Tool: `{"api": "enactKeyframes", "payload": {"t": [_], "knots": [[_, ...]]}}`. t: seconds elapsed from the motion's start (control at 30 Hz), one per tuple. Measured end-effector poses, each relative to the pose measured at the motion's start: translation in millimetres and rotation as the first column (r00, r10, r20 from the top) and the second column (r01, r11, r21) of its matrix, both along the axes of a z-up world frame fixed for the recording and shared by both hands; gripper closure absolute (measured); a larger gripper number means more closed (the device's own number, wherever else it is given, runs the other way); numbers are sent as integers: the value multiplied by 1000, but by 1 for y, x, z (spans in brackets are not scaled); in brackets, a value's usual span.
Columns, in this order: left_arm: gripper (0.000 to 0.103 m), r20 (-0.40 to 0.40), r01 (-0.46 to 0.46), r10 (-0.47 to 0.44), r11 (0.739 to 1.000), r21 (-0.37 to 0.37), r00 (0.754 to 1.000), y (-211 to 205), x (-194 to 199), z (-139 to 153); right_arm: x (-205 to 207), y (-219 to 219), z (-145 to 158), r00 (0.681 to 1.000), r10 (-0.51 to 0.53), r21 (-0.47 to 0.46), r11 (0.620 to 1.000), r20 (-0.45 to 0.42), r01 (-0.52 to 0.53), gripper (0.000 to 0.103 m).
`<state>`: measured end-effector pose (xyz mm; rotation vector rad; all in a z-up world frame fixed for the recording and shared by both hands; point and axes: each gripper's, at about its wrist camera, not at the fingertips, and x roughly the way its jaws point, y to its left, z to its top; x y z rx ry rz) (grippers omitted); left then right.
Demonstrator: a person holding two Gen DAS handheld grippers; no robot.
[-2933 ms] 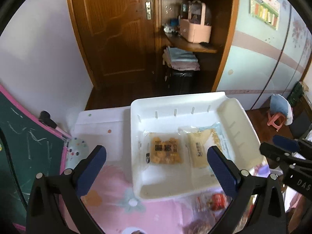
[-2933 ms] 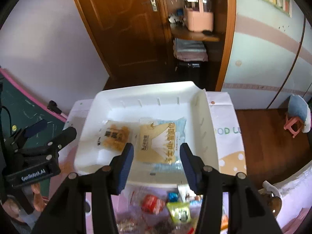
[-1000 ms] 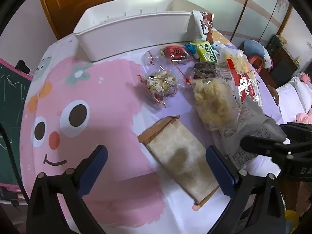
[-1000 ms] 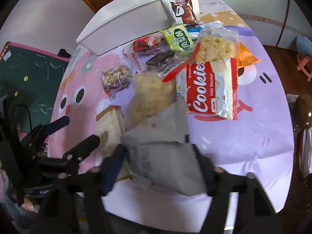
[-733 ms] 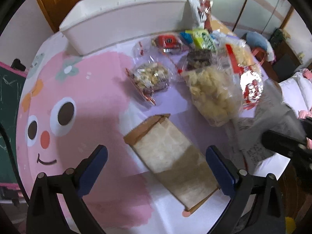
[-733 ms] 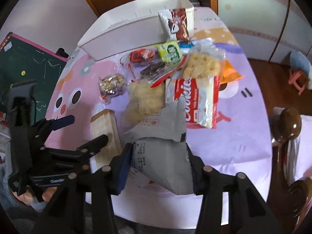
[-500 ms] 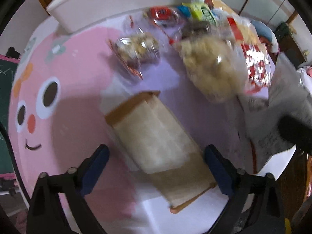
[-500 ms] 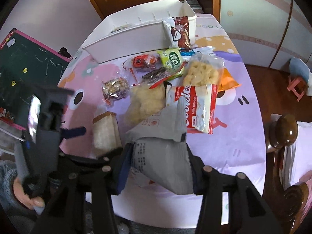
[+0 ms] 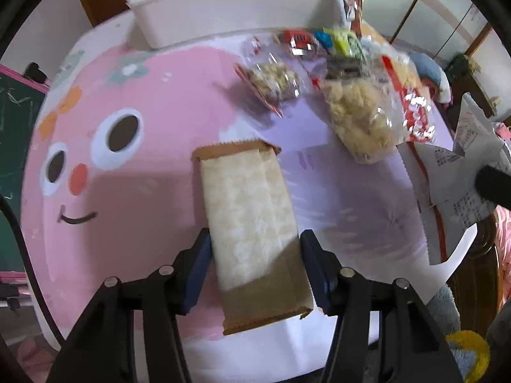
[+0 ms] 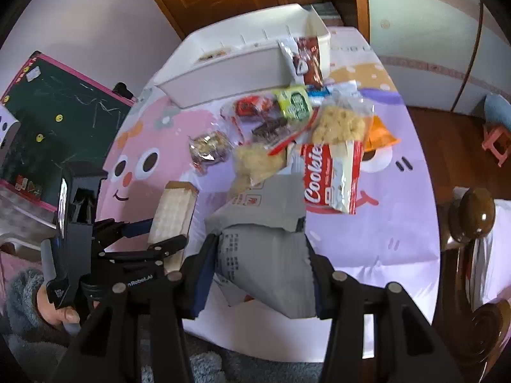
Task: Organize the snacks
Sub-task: 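Grasp the tan biscuit packet with the left tool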
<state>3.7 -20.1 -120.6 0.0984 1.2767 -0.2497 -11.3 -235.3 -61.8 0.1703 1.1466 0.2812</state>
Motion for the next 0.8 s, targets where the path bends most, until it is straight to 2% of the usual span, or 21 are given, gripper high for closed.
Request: {"api": "enactKeyframes", "payload": {"t": [0.13,0.17,0.2,0.23,0.3,0.43,0.6,0.63,0.7,0.77,0.8], "knots": [[53,108,4,-5,1000,13,994,6,-8,34,-3,6,21,998,20,-3,1000,56,-20,54],[83,134,4,-6,1000,15,991,7,-9,42,-2,9,27,997,25,-6,1000,72,-25,54],[92,162,11,-12,1000,10,987,9,-9,53,-2,12,34,995,30,-12,1000,92,-29,54],[96,149,15,-14,1000,-8,989,12,-4,59,-1,14,40,993,37,-18,999,109,-35,54],[96,181,-1,6,1000,-25,983,18,1,72,2,20,55,987,53,-31,998,153,-49,54],[99,257,-1,-1,1000,11,966,16,12,95,12,34,68,975,89,-45,996,204,-81,54],[99,283,3,-2,1000,-1,959,26,23,107,25,50,73,968,111,-48,994,223,-103,54],[97,263,36,-30,999,-18,964,26,25,106,25,52,73,968,115,-47,993,224,-107,54],[81,236,115,-101,992,-45,966,27,25,99,25,55,70,969,120,-39,993,215,-115,54],[32,233,204,-193,979,-22,953,23,21,89,24,57,66,971,128,-39,992,203,-123,54],[23,241,247,-240,969,-1,941,22,20,84,24,58,63,972,131,-47,991,195,-124,54]]}}
